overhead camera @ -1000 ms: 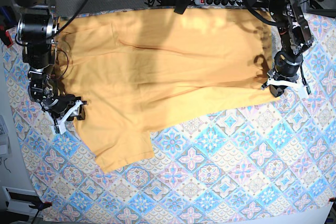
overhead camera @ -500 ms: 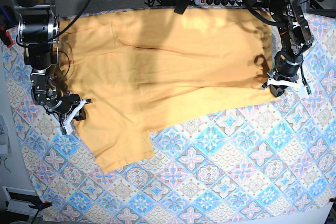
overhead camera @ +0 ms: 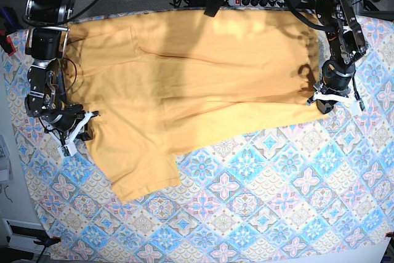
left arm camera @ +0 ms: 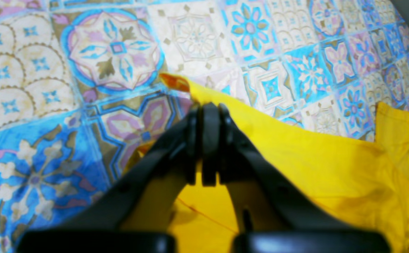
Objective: Fold the T-shirt properly
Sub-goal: 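Close the right gripper on the shirt edge and hold both edges, then pull both grippers back toward the arm bases, dragging the shirt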
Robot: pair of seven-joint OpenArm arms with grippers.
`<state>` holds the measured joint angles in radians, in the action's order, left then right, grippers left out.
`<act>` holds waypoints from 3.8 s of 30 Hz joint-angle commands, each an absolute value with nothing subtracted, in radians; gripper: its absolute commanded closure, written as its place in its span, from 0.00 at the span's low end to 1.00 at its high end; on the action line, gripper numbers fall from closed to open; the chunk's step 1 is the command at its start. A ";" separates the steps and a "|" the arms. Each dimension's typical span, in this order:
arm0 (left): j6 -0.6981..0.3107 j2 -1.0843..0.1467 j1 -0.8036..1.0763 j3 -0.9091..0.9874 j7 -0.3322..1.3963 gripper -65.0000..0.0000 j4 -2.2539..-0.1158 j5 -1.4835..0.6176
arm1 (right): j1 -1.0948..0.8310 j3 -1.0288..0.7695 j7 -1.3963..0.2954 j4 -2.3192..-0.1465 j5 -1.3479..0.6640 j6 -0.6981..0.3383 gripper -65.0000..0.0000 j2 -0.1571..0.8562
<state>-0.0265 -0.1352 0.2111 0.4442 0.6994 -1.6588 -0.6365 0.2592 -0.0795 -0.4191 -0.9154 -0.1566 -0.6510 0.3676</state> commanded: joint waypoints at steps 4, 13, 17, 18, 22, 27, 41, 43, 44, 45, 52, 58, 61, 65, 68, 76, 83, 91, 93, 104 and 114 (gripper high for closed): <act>-0.033 -0.147 0.203 0.447 0.682 1.00 -1.678 -0.644 | 0.286 -0.087 -0.335 -0.892 -0.117 -0.618 0.89 0.386; -0.033 -0.147 0.203 0.447 0.682 1.00 -1.678 -0.644 | 0.401 -0.088 -0.240 -0.667 0.042 -0.516 0.53 0.383; -0.033 -0.147 0.203 0.447 0.680 1.00 -1.678 -0.644 | 0.427 -0.088 -0.223 -0.621 0.042 -0.512 0.44 0.383; -0.033 -0.147 0.203 0.447 0.680 1.00 -1.678 -0.644 | 0.433 -0.088 -0.223 -0.610 0.042 -0.513 0.44 0.383; -0.033 -0.147 0.203 0.447 0.680 1.00 -1.678 -0.644 | 0.446 -0.085 -0.211 -0.572 0.042 -0.513 0.44 0.383; -0.033 -0.147 0.203 0.447 0.680 1.00 -1.678 -0.644 | 0.450 -0.082 -0.183 -0.506 0.042 -0.513 0.44 0.383; -0.033 -0.130 0.203 0.447 0.680 1.00 -1.678 -0.644 | 0.443 -0.079 -0.222 -0.473 0.042 -0.619 0.72 0.383; -0.033 -0.128 0.203 0.447 0.680 1.00 -1.678 -0.644 | 0.443 -0.079 -0.232 -0.475 0.042 -0.665 0.74 0.383; -0.033 -0.128 0.203 0.447 0.680 1.00 -1.678 -0.644 | 0.443 -0.079 -0.232 -0.475 0.042 -0.685 0.75 0.383; -0.033 -0.128 0.203 0.447 0.680 1.00 -1.678 -0.644 | 0.443 -0.079 -0.234 -0.475 0.042 -0.697 0.75 0.383; -0.033 -0.130 0.203 0.447 0.680 1.00 -1.679 -0.644 | 0.441 -0.087 -0.278 -0.556 0.042 -0.698 0.95 0.383; -0.033 -0.128 0.203 0.447 0.680 1.00 -1.679 -0.644 | 0.404 -0.088 -0.275 -0.662 0.041 -0.698 0.96 0.383; -0.033 -0.128 0.205 0.447 0.680 1.00 -1.679 -0.644 | 0.395 -0.088 -0.269 -0.693 0.041 -0.698 0.95 0.383; -0.033 -0.128 0.205 0.447 0.680 1.00 -1.679 -0.644 | 0.392 -0.088 -0.269 -0.694 0.041 -0.698 0.95 0.383; -0.033 -0.128 0.206 0.447 0.680 1.00 -1.679 -0.644 | 0.392 -0.088 -0.269 -0.694 0.041 -0.698 0.95 0.383; -0.033 -0.128 0.229 0.447 0.680 1.00 -1.692 -0.644 | 0.389 -0.091 -0.269 -0.697 0.041 -0.698 0.96 0.383; -0.033 -0.128 0.274 0.447 0.676 1.00 -1.730 -0.645 | 0.318 -0.217 -0.274 -0.780 0.041 -0.698 0.98 0.383; -0.033 -0.131 0.309 0.449 0.674 1.00 -1.738 -0.645 | 0.166 -0.231 -0.278 -0.987 0.041 -0.698 0.98 0.383; -0.033 -0.133 0.317 0.449 0.674 1.00 -1.745 -0.645 | 0.143 -0.231 -0.278 -1.006 0.039 -0.698 0.98 0.383; -0.096 -0.134 0.435 0.556 0.679 1.00 -1.808 -0.731 | 0.019 -0.297 -0.315 -1.139 -0.137 -0.698 0.98 0.387; -0.097 -0.170 0.521 0.581 0.679 1.00 -1.807 -0.797 | -0.039 -0.308 -0.323 -1.204 -0.143 -0.698 0.98 0.387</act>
<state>-0.0948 -0.1600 0.5159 0.5701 0.7029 -1.7889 -0.7906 -0.0456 -0.2993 -0.3443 -1.1851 -0.1318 -0.7025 0.3660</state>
